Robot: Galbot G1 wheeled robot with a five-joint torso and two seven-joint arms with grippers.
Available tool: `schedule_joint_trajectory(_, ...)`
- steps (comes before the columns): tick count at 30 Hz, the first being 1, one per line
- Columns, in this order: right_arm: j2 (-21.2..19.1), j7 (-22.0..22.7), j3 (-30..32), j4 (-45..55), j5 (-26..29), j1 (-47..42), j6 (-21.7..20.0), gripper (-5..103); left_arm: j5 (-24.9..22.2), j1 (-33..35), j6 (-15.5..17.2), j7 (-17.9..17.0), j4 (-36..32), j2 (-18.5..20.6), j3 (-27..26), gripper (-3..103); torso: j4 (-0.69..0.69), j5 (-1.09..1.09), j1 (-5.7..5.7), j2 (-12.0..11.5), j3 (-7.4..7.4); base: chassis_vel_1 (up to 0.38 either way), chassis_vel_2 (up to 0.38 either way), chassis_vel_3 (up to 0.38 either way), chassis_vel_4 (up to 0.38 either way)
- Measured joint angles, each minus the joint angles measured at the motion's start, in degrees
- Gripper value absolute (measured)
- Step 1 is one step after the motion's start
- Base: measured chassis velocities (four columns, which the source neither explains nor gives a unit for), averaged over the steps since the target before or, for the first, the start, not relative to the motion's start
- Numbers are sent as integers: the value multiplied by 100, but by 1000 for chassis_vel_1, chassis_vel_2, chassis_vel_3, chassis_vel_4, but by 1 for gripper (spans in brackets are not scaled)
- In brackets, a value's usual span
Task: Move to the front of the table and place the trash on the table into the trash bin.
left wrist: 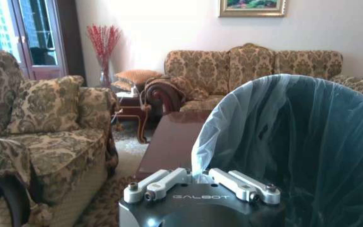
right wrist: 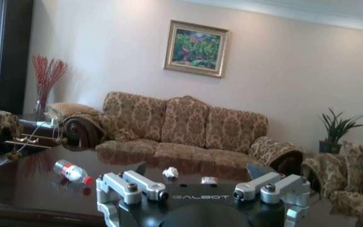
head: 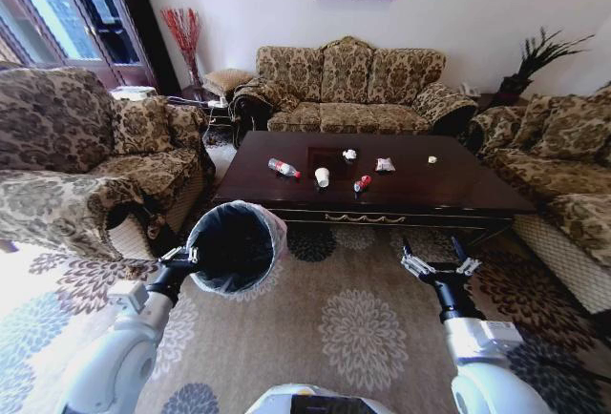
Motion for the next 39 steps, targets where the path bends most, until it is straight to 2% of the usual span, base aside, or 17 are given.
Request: schedule_joint_trajectory(39,86,-26,47,34,24,-56,-151,100,142,18,37,56,53,-2,36,0,0,0,473,1077,604,0,0,0,0)
